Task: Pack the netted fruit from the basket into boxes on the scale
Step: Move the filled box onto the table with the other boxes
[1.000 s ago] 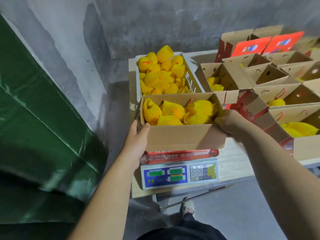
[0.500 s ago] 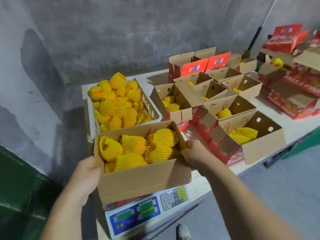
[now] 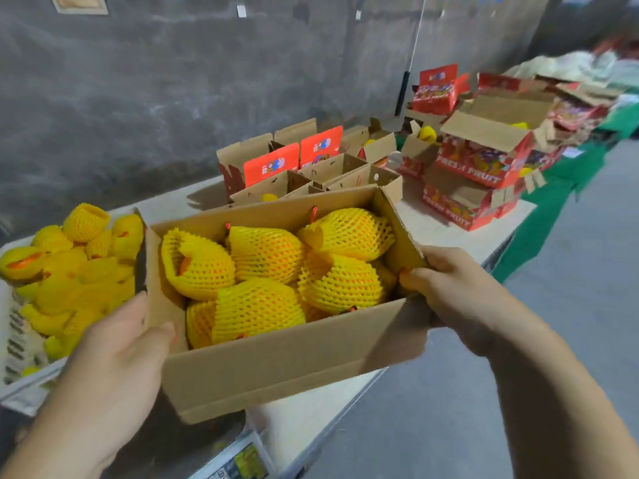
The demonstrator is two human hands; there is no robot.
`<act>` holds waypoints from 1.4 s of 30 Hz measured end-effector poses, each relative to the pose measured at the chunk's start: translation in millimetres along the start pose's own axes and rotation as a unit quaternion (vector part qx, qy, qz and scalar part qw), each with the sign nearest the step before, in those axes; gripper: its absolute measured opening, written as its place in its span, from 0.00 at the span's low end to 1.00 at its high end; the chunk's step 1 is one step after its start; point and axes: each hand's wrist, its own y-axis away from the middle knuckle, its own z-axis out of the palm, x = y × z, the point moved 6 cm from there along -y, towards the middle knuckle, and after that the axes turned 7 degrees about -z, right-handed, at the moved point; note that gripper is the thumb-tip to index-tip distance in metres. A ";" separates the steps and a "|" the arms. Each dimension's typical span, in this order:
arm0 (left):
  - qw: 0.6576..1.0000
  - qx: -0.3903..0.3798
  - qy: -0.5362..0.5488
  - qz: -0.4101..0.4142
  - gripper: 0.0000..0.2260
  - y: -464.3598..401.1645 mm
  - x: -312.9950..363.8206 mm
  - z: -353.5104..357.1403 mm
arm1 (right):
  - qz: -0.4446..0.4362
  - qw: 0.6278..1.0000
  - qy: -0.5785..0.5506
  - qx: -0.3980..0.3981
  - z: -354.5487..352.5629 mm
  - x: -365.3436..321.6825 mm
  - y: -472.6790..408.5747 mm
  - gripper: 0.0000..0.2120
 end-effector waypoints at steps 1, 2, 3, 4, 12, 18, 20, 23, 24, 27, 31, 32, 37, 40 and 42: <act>0.999 -0.016 -0.009 0.026 0.27 1.6 26.6 29.8 | 0.006 1.000 -0.007 0.019 -28.4 11.3 -4.4 0.12; 0.999 -0.031 -0.016 0.042 0.26 5.4 55.5 60.2 | 0.015 0.999 -0.015 0.038 -56.7 23.7 -9.7 0.13; 0.997 -0.047 -0.025 0.052 0.27 8.4 81.7 89.0 | 0.026 0.998 -0.019 0.055 -85.3 37.8 -16.1 0.13; 0.995 -0.066 -0.032 0.062 0.27 10.1 106.0 118.2 | 0.037 0.997 -0.021 0.070 -113.5 52.1 -22.9 0.12; 0.981 -0.160 -0.010 0.110 0.17 -7.8 211.0 320.3 | 0.066 0.987 -0.016 0.146 -298.3 136.2 -80.3 0.09; 0.962 -0.239 -0.037 0.130 0.15 -60.0 246.5 428.3 | 0.101 0.979 -0.045 0.172 -368.2 191.2 -135.4 0.10; 0.957 -0.248 -0.051 0.142 0.15 -83.8 257.7 459.7 | 0.119 0.976 -0.054 0.176 -379.6 213.0 -159.9 0.10; 0.944 -0.292 -0.051 0.146 0.15 -127.8 278.2 510.0 | 0.146 0.968 -0.079 0.187 -391.0 247.3 -202.7 0.11; 0.941 -0.300 -0.054 0.146 0.15 -147.7 285.6 527.7 | 0.156 0.964 -0.089 0.194 -393.7 257.9 -217.9 0.11; 0.931 -0.324 -0.081 0.149 0.15 -211.7 302.1 581.0 | 0.195 0.948 -0.127 0.219 -395.2 289.2 -260.1 0.10; 0.897 -0.366 -0.164 0.188 0.13 -307.6 315.3 670.0 | 0.247 0.915 -0.194 0.253 -380.0 339.8 -312.9 0.10; 0.886 -0.370 -0.194 0.202 0.11 -328.8 317.5 692.4 | 0.265 0.905 -0.213 0.255 -371.5 351.5 -325.2 0.11; 0.855 -0.377 -0.307 0.179 0.12 -393.6 283.1 770.0 | 0.328 0.915 -0.188 0.139 -326.4 392.6 -372.4 0.10; 0.912 -0.281 -0.284 0.098 0.10 -407.6 254.0 768.1 | 0.303 0.945 -0.098 0.077 -336.3 401.0 -396.6 0.21; 0.949 -0.196 -0.245 0.042 0.09 -397.0 249.2 761.2 | 0.287 0.952 -0.038 0.103 -353.8 405.0 -405.9 0.28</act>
